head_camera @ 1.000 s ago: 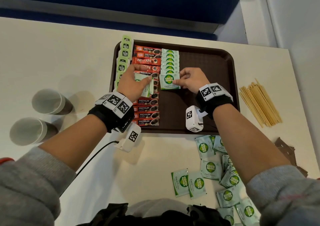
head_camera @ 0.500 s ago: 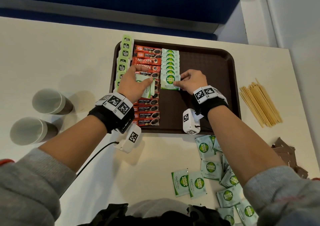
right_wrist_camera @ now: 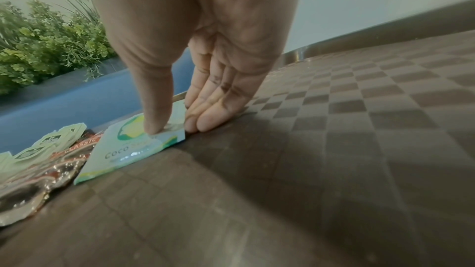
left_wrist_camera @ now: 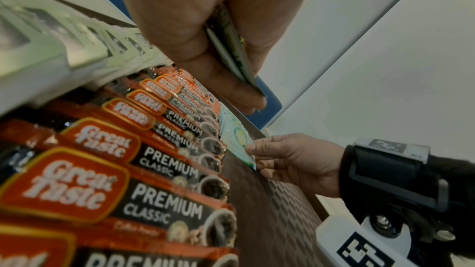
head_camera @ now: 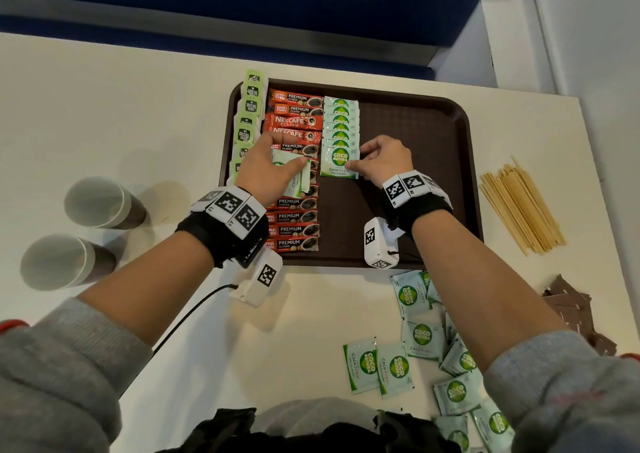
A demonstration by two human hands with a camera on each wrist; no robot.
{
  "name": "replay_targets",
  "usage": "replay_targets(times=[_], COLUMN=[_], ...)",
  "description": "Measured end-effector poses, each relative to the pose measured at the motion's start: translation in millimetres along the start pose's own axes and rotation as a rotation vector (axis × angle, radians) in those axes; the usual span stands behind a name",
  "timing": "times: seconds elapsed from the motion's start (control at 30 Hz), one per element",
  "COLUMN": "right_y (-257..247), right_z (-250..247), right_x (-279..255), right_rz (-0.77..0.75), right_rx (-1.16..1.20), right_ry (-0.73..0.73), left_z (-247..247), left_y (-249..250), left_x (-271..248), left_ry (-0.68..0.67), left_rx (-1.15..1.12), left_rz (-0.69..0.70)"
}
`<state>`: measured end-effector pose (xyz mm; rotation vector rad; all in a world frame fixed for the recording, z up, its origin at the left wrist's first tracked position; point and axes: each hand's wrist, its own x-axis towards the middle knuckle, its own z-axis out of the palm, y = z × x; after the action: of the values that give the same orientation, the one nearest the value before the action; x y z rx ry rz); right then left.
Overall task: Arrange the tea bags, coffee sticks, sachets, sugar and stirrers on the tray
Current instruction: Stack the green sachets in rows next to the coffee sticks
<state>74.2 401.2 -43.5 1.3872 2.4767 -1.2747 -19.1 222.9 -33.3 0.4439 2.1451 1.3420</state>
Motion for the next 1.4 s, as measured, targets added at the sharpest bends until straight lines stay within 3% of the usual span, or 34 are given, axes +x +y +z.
replay_targets(times=[0.43,0.6,0.9,1.07,1.2,1.4], right_y=[3,-6,-37,-40,-37,-30], right_z=[-2,-5,1,1,0,-5], right_x=[1,-5,-18,-19,-17,-15], right_rz=[-0.02,-0.163,-0.32,-0.356,-0.336,-0.325], right_rx=[-0.004,-0.025,0.096,0.118,0.173,0.368], right_ry=[0.015,0.099,-0.286,-0.353,-0.297,-0.211], left_z=[2,2,4,4,4,4], left_y=[-1,1,9,9,6,0], left_x=[0,-3,-13,-16,-14,-10], left_ry=[-0.004,0.0,-0.128,-0.138,-0.127,-0.007], left_rx=[-0.013,-0.037,-0.183,-0.144,-0.174,0.059], left_rz=[-0.013,-0.013,0.039,0.069,0.018,-0.004])
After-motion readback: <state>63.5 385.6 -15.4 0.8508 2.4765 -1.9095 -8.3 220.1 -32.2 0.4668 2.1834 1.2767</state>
